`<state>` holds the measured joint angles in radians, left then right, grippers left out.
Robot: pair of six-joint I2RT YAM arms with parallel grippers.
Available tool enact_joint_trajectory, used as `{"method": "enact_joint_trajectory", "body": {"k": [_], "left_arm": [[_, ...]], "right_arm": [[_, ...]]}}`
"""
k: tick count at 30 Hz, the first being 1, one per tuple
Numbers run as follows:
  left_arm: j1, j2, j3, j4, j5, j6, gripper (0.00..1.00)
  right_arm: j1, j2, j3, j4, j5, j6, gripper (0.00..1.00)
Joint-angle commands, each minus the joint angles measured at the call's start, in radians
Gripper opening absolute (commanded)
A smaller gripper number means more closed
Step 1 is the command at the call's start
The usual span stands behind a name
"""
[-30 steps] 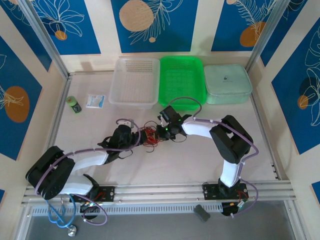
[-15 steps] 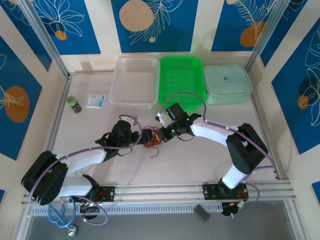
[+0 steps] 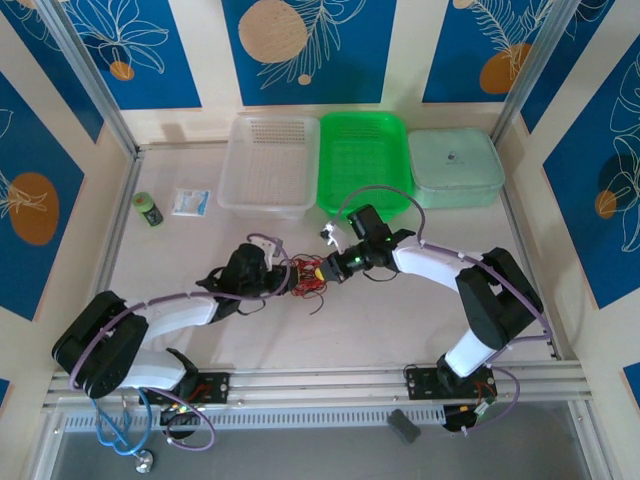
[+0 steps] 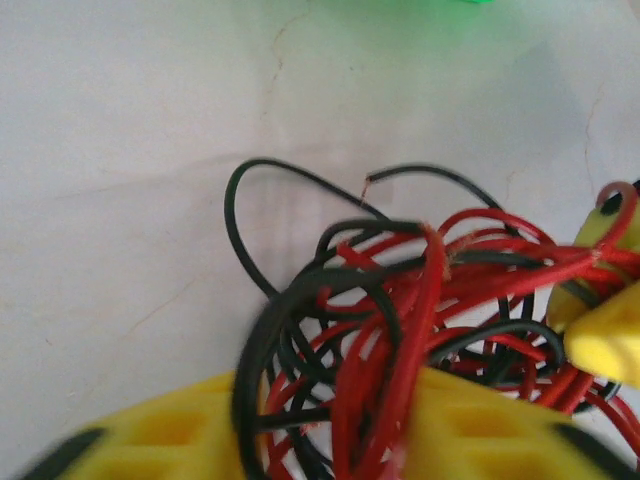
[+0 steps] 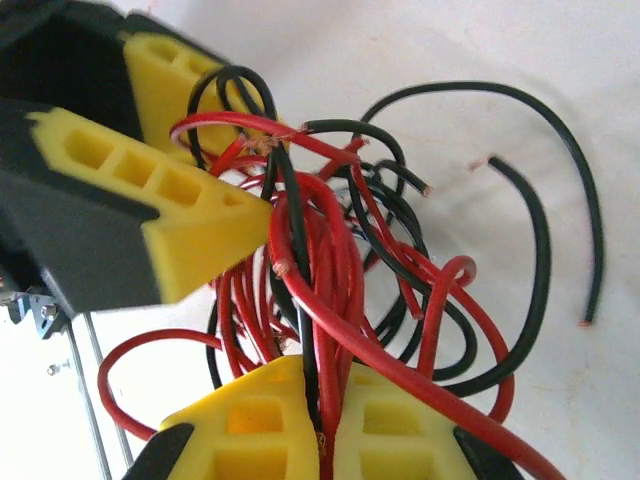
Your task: Untangle the cables
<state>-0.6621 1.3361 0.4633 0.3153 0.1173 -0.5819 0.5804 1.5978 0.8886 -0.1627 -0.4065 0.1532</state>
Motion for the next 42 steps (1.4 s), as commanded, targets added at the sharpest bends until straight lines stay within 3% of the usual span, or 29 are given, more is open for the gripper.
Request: {"method": "enact_joint_trajectory", "body": {"k": [1, 3, 5, 8, 12, 15, 20, 27, 33, 36, 39, 42], "left_arm": [[0.009, -0.033, -0.037, 0.032, -0.043, -0.003, 0.12], [0.009, -0.06, -0.043, 0.021, -0.069, -0.003, 0.0], [0.01, -0.084, -0.053, 0.023, -0.088, -0.008, 0.0], [0.01, -0.093, -0.068, 0.041, -0.097, -0.023, 0.0], [0.01, -0.08, -0.101, 0.095, -0.103, -0.072, 0.0], [0.01, -0.071, -0.144, 0.171, -0.116, -0.139, 0.0], [0.009, -0.055, -0.192, 0.258, -0.132, -0.221, 0.0], [-0.022, -0.045, -0.219, 0.293, -0.175, -0.277, 0.0], [-0.06, -0.053, -0.238, 0.309, -0.225, -0.306, 0.0], [-0.073, -0.058, -0.239, 0.309, -0.214, -0.308, 0.0], [-0.086, -0.069, -0.245, 0.321, -0.182, -0.311, 0.01], [-0.09, -0.111, -0.262, 0.322, -0.168, -0.304, 0.22]], "right_arm": [[-0.032, -0.035, -0.051, 0.11, -0.103, 0.086, 0.0], [-0.039, -0.026, -0.08, 0.151, -0.083, 0.155, 0.0], [-0.039, -0.012, -0.097, 0.163, -0.023, 0.237, 0.04], [-0.036, 0.012, -0.084, 0.107, 0.075, 0.373, 0.37], [0.007, -0.012, -0.015, -0.075, 0.201, 0.508, 0.6], [0.049, -0.03, 0.055, -0.23, 0.282, 0.607, 0.66], [0.098, 0.002, 0.106, -0.285, 0.236, 0.789, 0.67], [0.113, 0.14, 0.159, -0.237, 0.091, 0.986, 0.65], [0.111, 0.188, 0.172, -0.195, 0.108, 1.059, 0.62], [0.103, 0.218, 0.183, -0.167, 0.12, 1.069, 0.48], [0.099, 0.254, 0.194, -0.143, 0.113, 1.068, 0.21], [0.091, 0.266, 0.18, -0.122, 0.109, 1.043, 0.0]]}}
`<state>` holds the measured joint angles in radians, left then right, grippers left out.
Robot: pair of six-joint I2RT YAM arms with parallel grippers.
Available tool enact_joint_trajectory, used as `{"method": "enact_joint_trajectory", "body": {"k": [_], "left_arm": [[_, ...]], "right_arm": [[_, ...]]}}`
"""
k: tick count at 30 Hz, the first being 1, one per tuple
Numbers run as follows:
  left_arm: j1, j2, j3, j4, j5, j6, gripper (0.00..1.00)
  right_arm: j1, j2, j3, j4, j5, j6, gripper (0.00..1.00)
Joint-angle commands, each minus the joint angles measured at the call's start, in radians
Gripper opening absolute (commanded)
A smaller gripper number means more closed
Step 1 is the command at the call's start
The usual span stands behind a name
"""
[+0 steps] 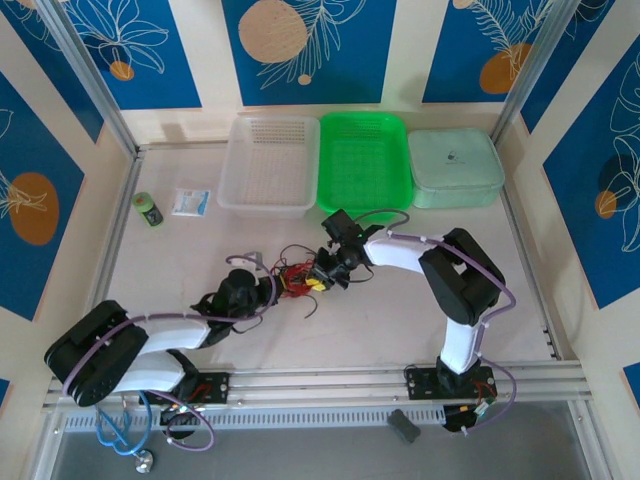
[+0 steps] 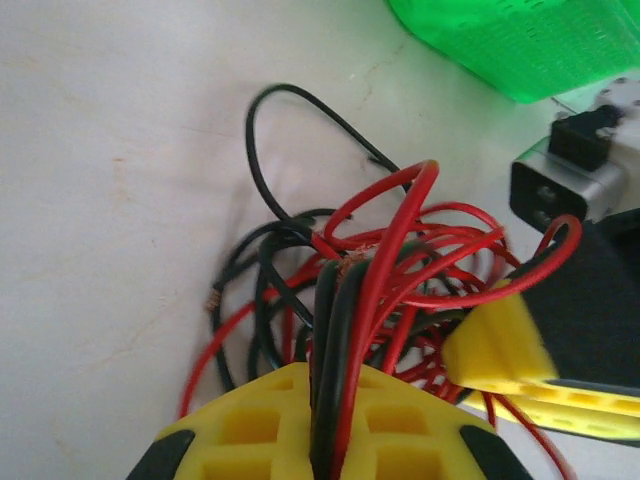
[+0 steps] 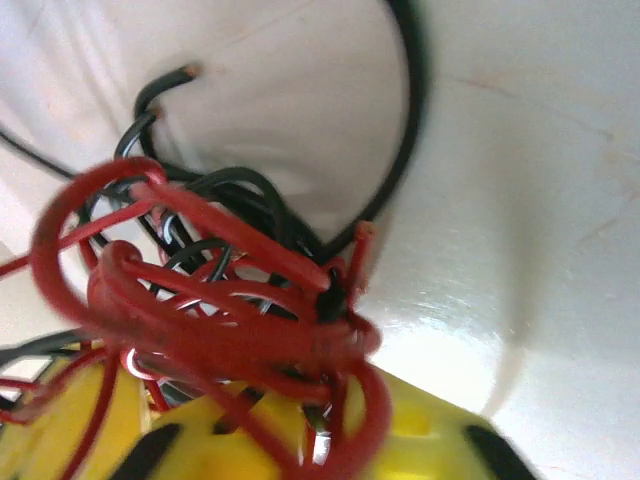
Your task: Untangle the cables
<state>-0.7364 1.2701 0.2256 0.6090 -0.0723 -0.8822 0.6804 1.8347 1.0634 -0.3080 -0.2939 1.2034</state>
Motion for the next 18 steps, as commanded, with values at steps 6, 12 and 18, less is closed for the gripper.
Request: {"method": "enact_joint_trajectory", "body": {"k": [6, 12, 18], "left_arm": [[-0.017, -0.257, 0.029, -0.266, -0.05, 0.099, 0.71], [-0.007, -0.315, 0.113, -0.447, -0.069, 0.214, 0.89], [-0.003, -0.19, 0.133, -0.392, -0.025, 0.224, 0.9]], "right_arm": [[-0.055, -0.044, -0.035, 0.044, 0.018, -0.303, 0.0], [-0.06, -0.128, -0.071, 0.123, -0.117, -0.686, 0.0], [-0.083, -0.135, -0.096, 0.18, -0.3, -0.844, 0.0]]}}
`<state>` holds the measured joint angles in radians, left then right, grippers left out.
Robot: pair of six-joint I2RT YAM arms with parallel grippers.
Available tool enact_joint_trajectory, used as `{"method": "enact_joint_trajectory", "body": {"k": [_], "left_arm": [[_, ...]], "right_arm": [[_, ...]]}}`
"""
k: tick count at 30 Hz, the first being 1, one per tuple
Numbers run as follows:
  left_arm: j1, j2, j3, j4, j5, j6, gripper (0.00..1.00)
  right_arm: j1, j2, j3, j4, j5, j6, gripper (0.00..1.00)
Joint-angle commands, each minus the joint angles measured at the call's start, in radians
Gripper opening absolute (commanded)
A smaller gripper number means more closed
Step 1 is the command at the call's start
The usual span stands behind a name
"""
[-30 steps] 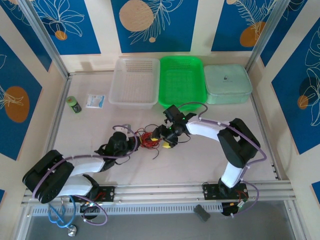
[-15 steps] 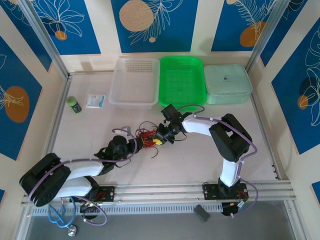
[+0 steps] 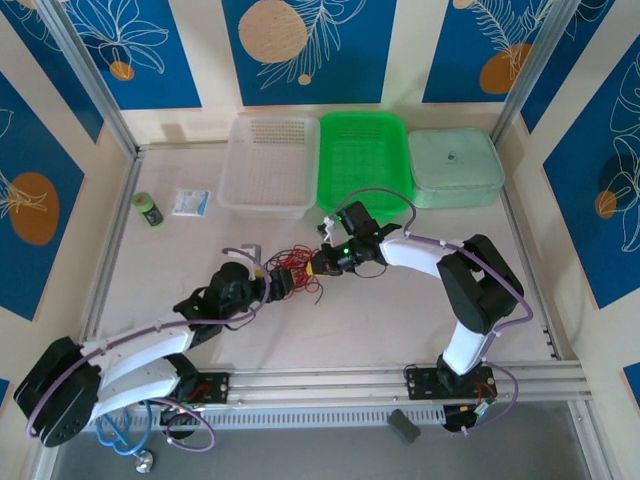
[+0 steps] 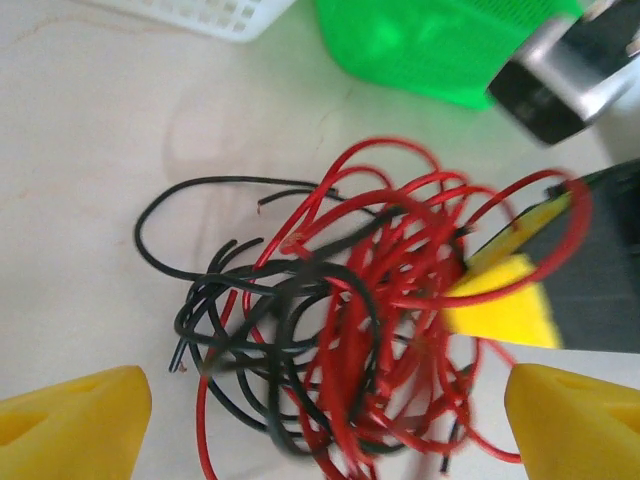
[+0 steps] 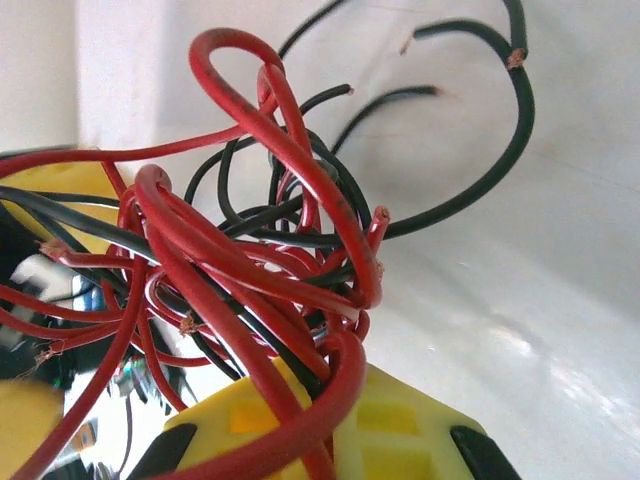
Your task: Untangle the cables
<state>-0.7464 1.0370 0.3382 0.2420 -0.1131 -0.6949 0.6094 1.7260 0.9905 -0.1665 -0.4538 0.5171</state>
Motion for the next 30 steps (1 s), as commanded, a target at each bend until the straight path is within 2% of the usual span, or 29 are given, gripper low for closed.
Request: {"method": "enact_joint_trajectory", "body": {"k": [1, 4, 7, 11, 14, 20, 21, 23, 25, 28, 30], "left_arm": [[0.009, 0.057, 0.022, -0.014, 0.019, 0.036, 0.9], [0.015, 0.068, 0.022, 0.002, 0.021, 0.047, 0.86], [0.028, 0.044, 0.021, 0.002, 0.038, 0.077, 0.64], [0.044, 0.013, 0.001, 0.056, 0.115, 0.117, 0.32], [0.054, 0.032, -0.011, 0.141, 0.181, 0.117, 0.16], [0.064, 0.146, 0.026, 0.251, 0.297, 0.096, 0.02], [0.065, 0.162, 0.035, 0.263, 0.314, 0.094, 0.0], [0.065, 0.185, 0.054, 0.266, 0.332, 0.093, 0.0], [0.066, 0.19, 0.061, 0.264, 0.33, 0.094, 0.0], [0.065, 0.181, 0.064, 0.256, 0.318, 0.096, 0.0], [0.065, 0.175, 0.067, 0.248, 0.315, 0.097, 0.0]], "right_arm": [[-0.016, -0.028, -0.027, 0.039, -0.151, -0.177, 0.0], [-0.036, -0.043, -0.053, 0.044, -0.18, -0.225, 0.0], [-0.065, -0.063, -0.092, 0.078, -0.214, -0.24, 0.0], [-0.096, -0.091, -0.152, 0.166, -0.272, -0.217, 0.0], [-0.11, -0.095, -0.183, 0.241, -0.309, -0.179, 0.0], [-0.101, -0.061, -0.174, 0.242, -0.249, -0.127, 0.0], [-0.098, -0.056, -0.174, 0.24, -0.226, -0.113, 0.05], [-0.096, -0.051, -0.176, 0.226, -0.162, -0.073, 0.31], [-0.097, -0.058, -0.171, 0.169, -0.071, -0.031, 0.5], [-0.093, -0.1, -0.173, 0.062, 0.069, 0.027, 0.62], [-0.082, -0.147, -0.175, -0.008, 0.133, 0.061, 0.66]]}}
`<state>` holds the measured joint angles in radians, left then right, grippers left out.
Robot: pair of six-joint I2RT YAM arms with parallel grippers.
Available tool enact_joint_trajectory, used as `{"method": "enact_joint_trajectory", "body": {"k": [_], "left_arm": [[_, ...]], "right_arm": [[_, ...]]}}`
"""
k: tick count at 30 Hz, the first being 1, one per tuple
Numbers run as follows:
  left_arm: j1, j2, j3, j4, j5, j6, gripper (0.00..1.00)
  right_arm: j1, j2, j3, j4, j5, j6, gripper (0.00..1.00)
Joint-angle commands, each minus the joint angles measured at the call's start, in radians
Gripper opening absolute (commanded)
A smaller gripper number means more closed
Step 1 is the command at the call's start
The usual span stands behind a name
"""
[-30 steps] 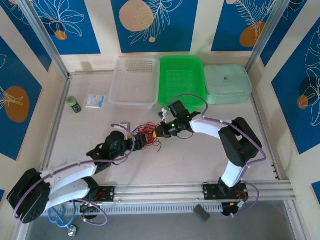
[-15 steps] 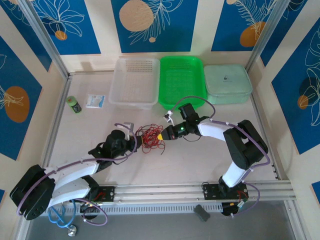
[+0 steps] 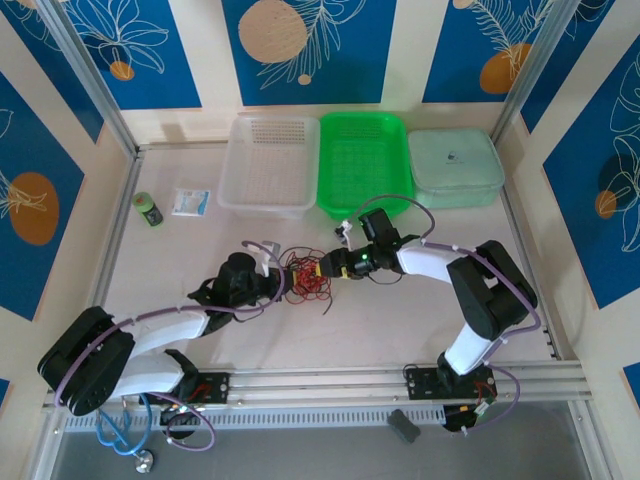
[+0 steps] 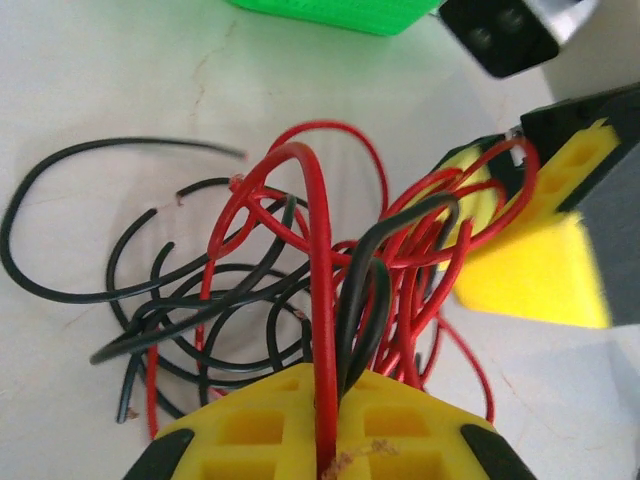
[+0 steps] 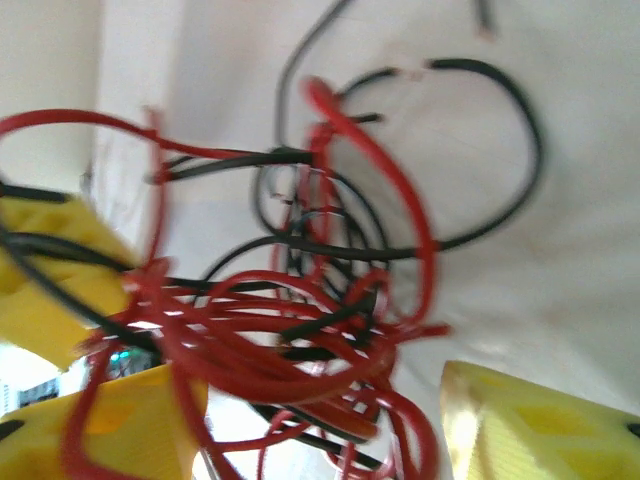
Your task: Untangle the cables
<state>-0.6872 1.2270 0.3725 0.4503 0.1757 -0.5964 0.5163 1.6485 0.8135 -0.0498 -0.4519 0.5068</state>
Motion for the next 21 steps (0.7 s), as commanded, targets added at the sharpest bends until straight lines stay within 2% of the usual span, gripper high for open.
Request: {"method": "enact_joint_trajectory", "body": {"k": [1, 5, 9, 13, 21], "left_arm": [[0.006, -0.013, 0.034, 0.038, 0.027, -0.002, 0.0], [0.007, -0.004, 0.034, 0.052, 0.038, -0.014, 0.0], [0.006, -0.001, 0.032, 0.079, 0.049, -0.031, 0.0], [0.006, 0.01, 0.037, 0.127, 0.089, -0.064, 0.0], [-0.01, 0.087, 0.02, 0.285, 0.153, -0.152, 0.0]], "right_arm": [[0.022, -0.099, 0.007, -0.177, 0.179, 0.096, 0.68], [0.064, -0.195, 0.071, -0.413, 0.325, 0.193, 0.69], [0.07, -0.265, 0.103, -0.525, 0.321, 0.305, 0.7], [0.098, -0.253, 0.139, -0.508, 0.244, 0.406, 0.7], [0.19, -0.101, 0.238, -0.357, 0.25, 0.535, 0.66]]}}
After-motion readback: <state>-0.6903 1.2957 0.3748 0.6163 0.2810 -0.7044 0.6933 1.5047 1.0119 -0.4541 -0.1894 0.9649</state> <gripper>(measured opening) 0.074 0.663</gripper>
